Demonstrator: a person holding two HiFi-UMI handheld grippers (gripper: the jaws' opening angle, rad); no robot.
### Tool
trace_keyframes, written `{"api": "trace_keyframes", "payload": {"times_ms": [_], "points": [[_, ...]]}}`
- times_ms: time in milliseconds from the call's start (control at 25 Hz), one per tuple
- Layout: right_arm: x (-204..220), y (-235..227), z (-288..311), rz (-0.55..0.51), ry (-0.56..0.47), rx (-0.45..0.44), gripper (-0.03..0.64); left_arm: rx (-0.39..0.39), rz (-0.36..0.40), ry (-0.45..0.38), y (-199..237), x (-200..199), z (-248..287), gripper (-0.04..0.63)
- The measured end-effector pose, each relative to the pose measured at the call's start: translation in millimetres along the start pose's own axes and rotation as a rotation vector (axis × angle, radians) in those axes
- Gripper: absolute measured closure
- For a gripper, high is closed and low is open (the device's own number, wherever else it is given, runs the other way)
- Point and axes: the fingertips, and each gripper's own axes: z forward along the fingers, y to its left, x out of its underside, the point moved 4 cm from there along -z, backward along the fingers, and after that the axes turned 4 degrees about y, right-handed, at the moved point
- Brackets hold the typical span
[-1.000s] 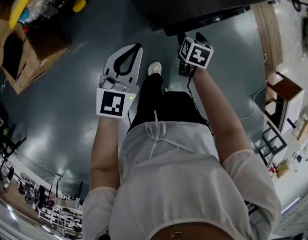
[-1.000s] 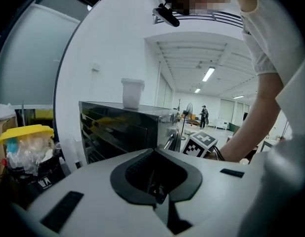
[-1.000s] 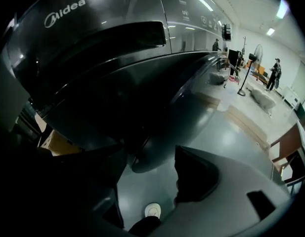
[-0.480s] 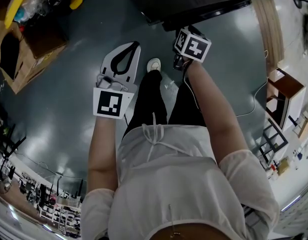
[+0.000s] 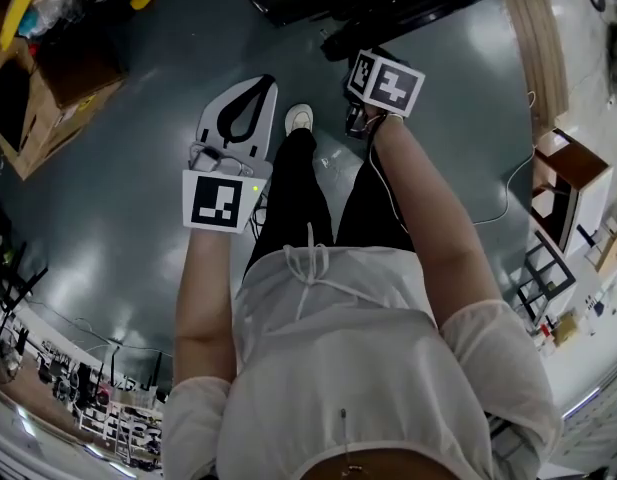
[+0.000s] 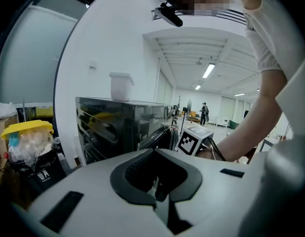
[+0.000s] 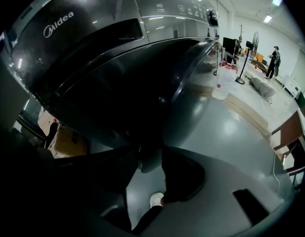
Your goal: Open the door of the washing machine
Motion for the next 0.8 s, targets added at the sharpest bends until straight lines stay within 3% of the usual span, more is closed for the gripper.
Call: {"api": "trace_keyframes", "payload": {"times_ms": [240,600,800], "points": [[28.3,-38.4,-14.7,-0.035,0.042,-0.004,0.474,0.021,0.003,0.004,-36.5,2.1,10.8,0.574],[63.1,-110.0,-42.9,-0.061,0.083,-0.077,0.497,0.042,0.018,0.021,-112.5,0.5,36.4,0.574],[78.9,-152.8,-58.6,-0.101,0.106,-0.066,0.506,0.045,0.012,0.02,-156.8,-3.1,54.5,0.574]]}}
